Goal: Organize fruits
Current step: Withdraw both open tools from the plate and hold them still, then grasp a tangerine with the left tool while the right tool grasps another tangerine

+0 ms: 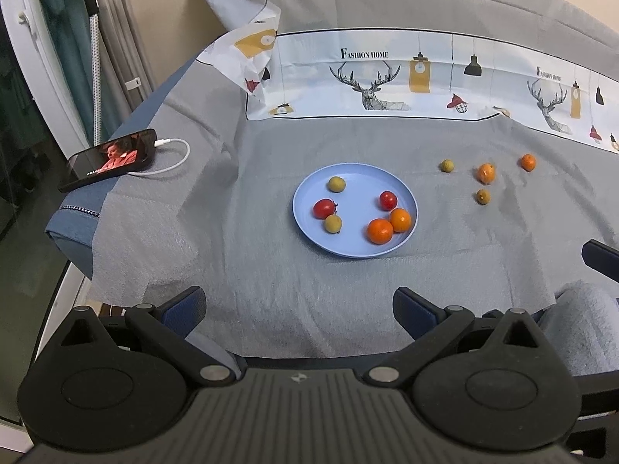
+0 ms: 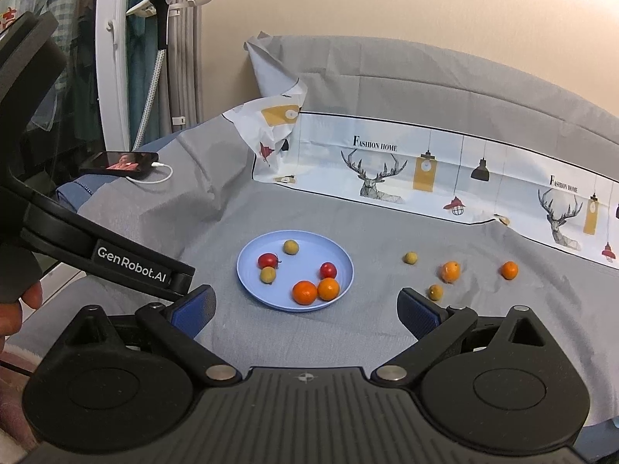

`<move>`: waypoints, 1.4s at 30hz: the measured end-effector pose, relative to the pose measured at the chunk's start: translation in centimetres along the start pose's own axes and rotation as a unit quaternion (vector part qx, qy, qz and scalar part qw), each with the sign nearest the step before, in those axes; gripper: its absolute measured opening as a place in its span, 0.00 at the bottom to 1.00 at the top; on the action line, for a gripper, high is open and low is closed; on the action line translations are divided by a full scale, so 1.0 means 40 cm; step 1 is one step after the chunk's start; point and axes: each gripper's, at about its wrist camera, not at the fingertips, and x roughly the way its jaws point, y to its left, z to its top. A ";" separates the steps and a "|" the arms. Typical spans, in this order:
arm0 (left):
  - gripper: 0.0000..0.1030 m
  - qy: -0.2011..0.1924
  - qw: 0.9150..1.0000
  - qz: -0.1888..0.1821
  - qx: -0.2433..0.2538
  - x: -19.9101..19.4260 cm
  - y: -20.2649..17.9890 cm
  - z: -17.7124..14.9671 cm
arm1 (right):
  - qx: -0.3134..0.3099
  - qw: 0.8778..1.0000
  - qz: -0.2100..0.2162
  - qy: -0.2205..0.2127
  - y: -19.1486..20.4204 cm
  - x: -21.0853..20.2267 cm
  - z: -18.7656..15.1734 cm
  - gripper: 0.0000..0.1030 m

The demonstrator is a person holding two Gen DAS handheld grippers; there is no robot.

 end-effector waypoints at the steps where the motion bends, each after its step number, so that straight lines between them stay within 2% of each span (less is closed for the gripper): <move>1: 1.00 0.002 1.000 0.001 0.001 0.004 -0.001 0.001 | 0.001 1.000 0.001 0.001 -0.001 0.002 -0.001 0.97; 24: 1.00 0.063 0.998 0.006 0.028 0.139 -0.042 0.040 | 0.045 0.997 0.011 0.056 -0.064 0.116 -0.028 0.97; 27: 1.00 0.070 0.997 0.004 0.031 0.166 -0.064 0.070 | 0.068 0.996 -0.009 0.057 -0.114 0.137 -0.033 0.97; 32: 1.00 0.073 0.996 -0.009 0.049 0.222 -0.145 0.143 | 0.123 0.988 -0.073 0.056 -0.256 0.175 -0.044 0.97; 36: 1.00 0.073 0.995 -0.028 0.067 0.281 -0.246 0.218 | 0.166 0.976 -0.128 0.057 -0.396 0.214 -0.057 0.97; 42: 1.00 0.063 0.991 -0.060 0.098 0.409 -0.438 0.336 | 0.205 0.959 -0.186 0.062 -0.586 0.319 -0.080 0.98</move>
